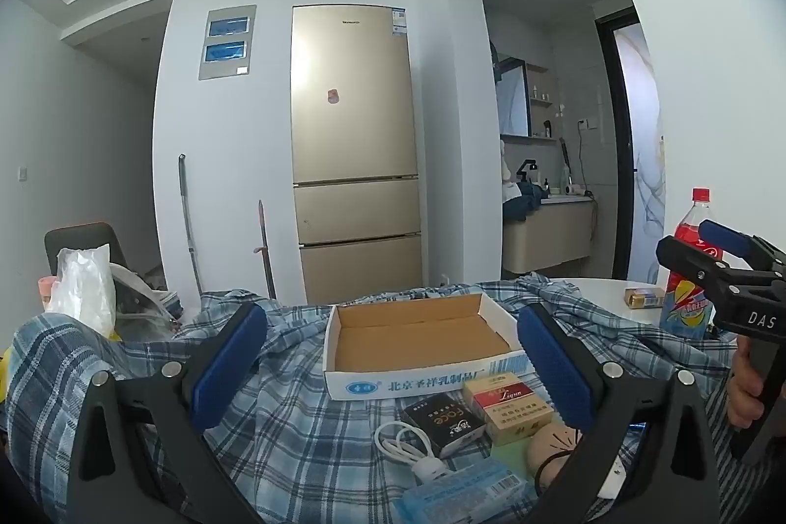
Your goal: Organize soft objects
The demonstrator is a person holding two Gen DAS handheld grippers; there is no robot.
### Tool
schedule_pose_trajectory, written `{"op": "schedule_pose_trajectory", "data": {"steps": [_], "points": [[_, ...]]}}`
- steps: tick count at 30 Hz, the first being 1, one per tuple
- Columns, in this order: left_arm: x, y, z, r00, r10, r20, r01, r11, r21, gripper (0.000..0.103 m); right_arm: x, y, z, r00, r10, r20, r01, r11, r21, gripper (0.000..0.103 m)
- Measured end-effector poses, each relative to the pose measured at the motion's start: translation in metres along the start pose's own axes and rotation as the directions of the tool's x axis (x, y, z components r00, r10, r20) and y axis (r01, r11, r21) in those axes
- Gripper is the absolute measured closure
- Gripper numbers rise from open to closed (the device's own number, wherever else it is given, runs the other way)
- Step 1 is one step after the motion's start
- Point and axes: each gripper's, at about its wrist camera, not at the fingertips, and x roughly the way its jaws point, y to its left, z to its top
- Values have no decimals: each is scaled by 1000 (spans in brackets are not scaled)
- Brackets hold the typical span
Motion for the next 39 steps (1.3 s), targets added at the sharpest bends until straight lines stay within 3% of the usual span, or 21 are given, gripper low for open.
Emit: {"op": "schedule_pose_trajectory", "data": {"steps": [39], "points": [[6,1,6,999,20,-38,-20,1000,6,0,4,5,-2,1000,-2,-12,1,1000,-29,0]]}}
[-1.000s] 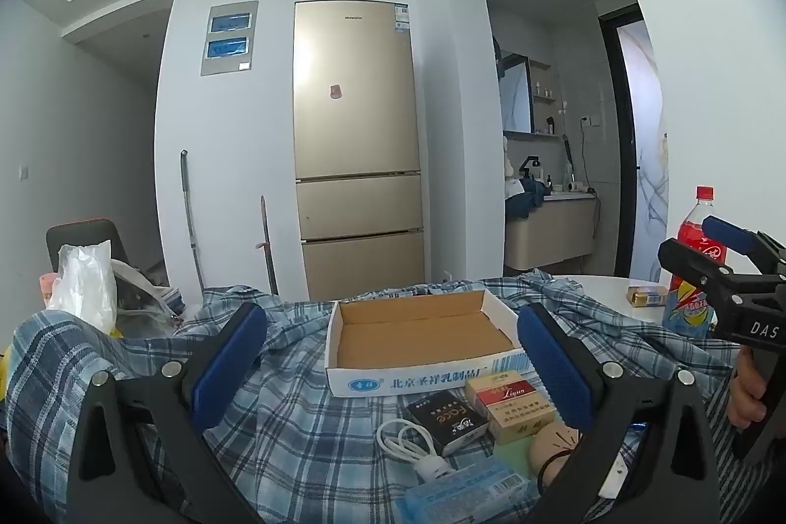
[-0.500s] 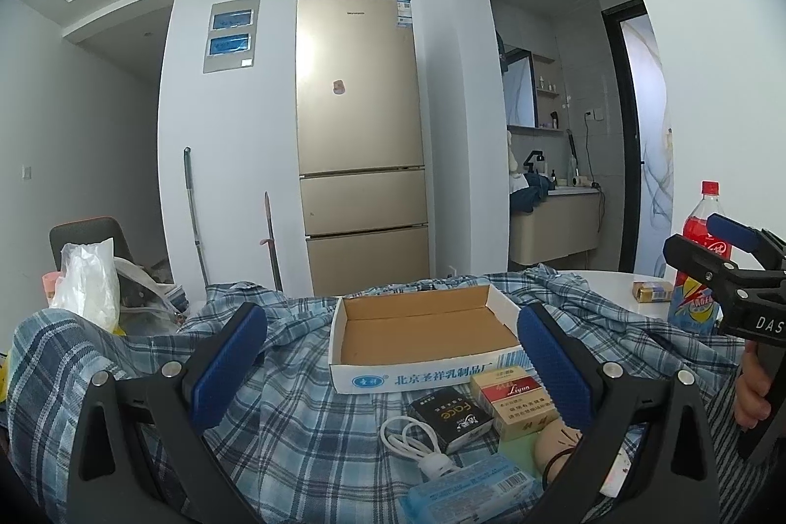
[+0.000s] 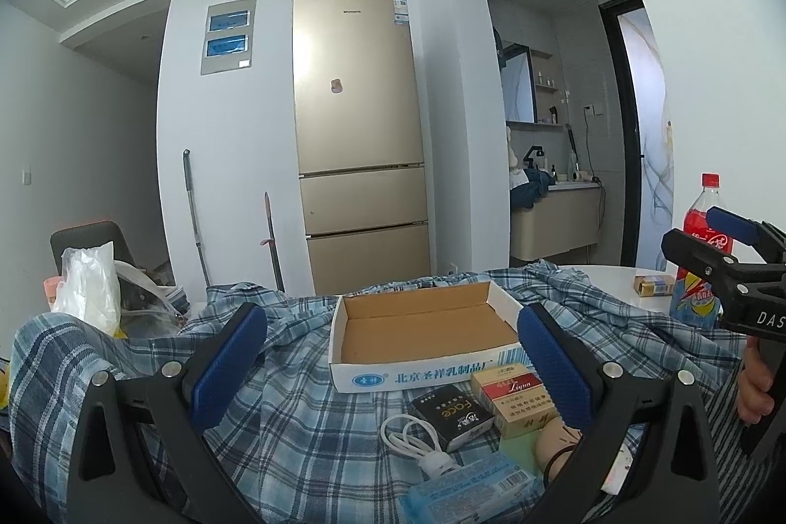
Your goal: Organize soft objects
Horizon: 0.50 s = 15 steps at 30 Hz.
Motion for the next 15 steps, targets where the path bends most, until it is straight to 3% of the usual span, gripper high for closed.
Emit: {"op": "schedule_pose_trajectory", "data": {"steps": [15], "points": [[-5,2,0,1000,0,5,0,1000,0,0,0,-1,0,1000,0,0,0,1000,1,0]]}}
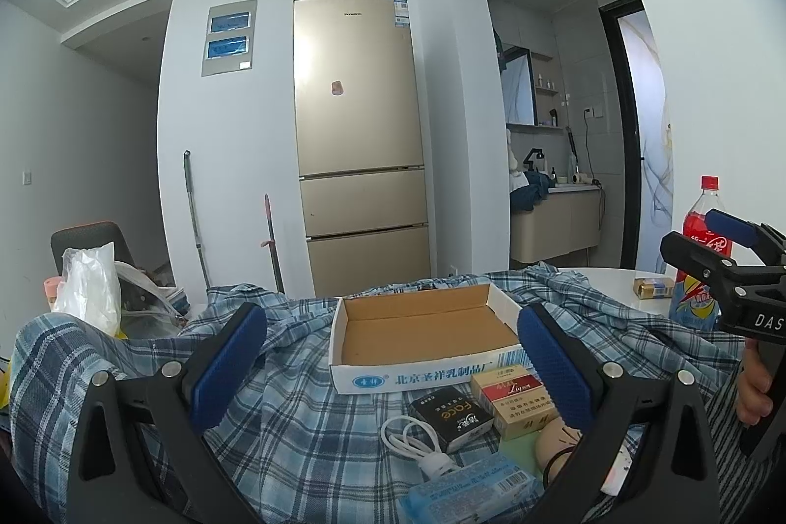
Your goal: Organize soft objects
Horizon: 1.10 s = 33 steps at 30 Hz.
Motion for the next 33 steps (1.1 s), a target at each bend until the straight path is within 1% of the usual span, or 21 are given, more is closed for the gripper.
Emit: {"op": "schedule_pose_trajectory", "data": {"steps": [12,18,24,33], "points": [[0,1,1,1000,-1,1,1,1000,-3,0,0,1,0,1000,0,-1,0,1000,-1,0],[-4,-1,2,1000,-2,22,2,1000,-1,0,0,1,0,1000,0,-1,0,1000,-1,0],[-6,-4,4,1000,8,27,-9,1000,12,0,0,1,0,1000,0,-1,0,1000,-1,0],[0,-2,4,1000,10,-1,-10,1000,3,0,1,1,0,1000,-1,-4,1,1000,-1,0]]}}
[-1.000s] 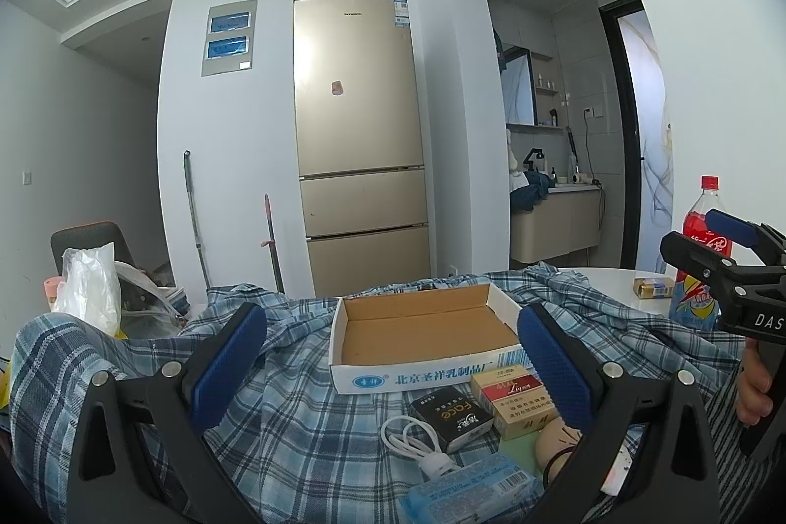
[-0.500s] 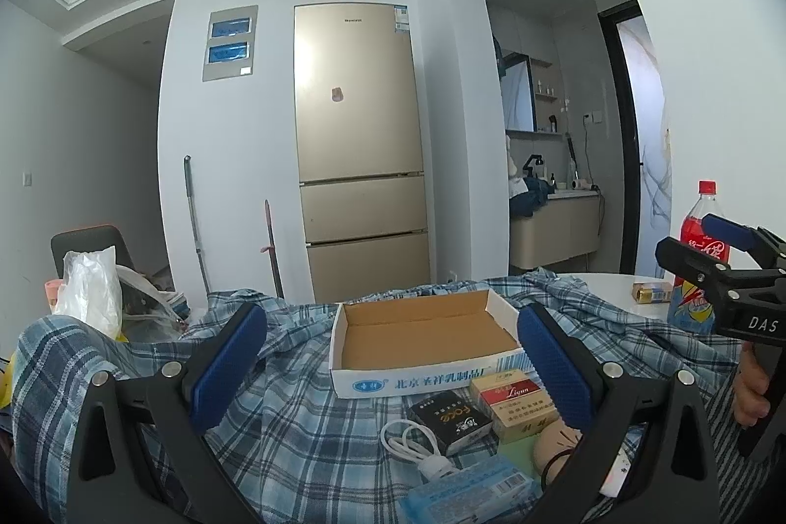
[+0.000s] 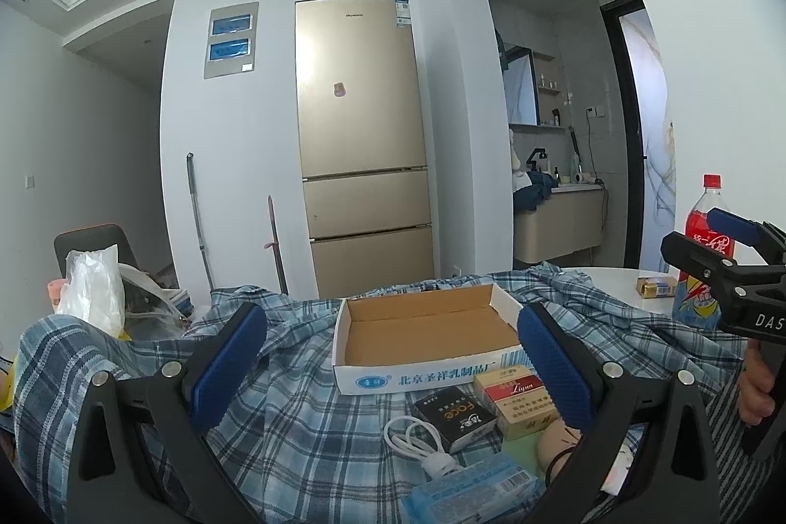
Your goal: Organize soft objects
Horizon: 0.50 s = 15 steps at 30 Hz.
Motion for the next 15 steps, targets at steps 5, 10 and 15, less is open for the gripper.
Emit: {"op": "schedule_pose_trajectory", "data": {"steps": [5,10,15], "points": [[1,-1,-1,1000,-2,4,2,1000,-8,0,-1,-1,-1,1000,-2,0,2,1000,0,0],[1,2,-1,1000,-3,1,3,1000,-23,0,4,-4,-1,999,9,-31,-8,1000,24,0],[6,9,2,999,-20,-35,18,998,-63,0,5,-15,2,999,12,-45,-9,997,75,0]]}}
